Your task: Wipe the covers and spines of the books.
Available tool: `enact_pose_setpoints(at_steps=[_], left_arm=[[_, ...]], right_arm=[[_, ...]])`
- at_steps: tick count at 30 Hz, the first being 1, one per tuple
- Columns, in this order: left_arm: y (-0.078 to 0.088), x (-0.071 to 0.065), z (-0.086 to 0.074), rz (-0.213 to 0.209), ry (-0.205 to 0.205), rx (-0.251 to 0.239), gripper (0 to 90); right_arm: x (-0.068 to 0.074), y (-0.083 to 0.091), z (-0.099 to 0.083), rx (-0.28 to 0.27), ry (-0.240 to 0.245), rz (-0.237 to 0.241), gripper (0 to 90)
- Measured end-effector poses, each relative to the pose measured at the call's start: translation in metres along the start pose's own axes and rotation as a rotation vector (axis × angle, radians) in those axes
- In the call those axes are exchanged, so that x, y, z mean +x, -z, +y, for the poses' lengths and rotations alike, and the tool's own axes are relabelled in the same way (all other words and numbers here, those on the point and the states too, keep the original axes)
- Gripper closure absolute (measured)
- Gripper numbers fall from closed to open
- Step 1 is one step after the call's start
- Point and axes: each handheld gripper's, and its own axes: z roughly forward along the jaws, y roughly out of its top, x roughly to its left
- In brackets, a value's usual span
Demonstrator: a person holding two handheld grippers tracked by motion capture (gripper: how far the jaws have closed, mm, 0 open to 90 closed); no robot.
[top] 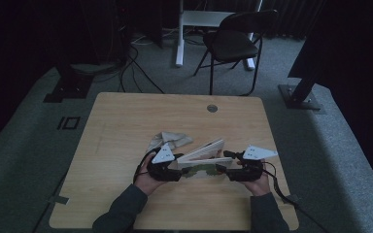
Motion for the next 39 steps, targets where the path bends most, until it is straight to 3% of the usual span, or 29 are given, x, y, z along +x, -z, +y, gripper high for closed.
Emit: enact_pose_setpoints(at_steps=[10,16,23,39], left_arm=[[-0.005,-0.006,0.003,-0.008,-0.038,0.008,50.0],[-0.003,-0.006,0.002,-0.013,-0.056,0.010,59.6],[-0.002,-0.009,0.002,-0.054,-0.094,0.019,70.3],[-0.002,-0.011,0.003,-0.090,-0.126,0.028,74.5]], right_arm=[[-0.001,0.001,0.000,-0.017,-0.007,-0.021,26.9],[-0.003,0.003,0.000,-0.025,-0.012,-0.029,26.0],[-0.005,0.002,-0.001,-0.027,-0.017,-0.034,24.1],[-0.010,0.007,-0.002,-0.068,-0.024,-0.066,22.8]])
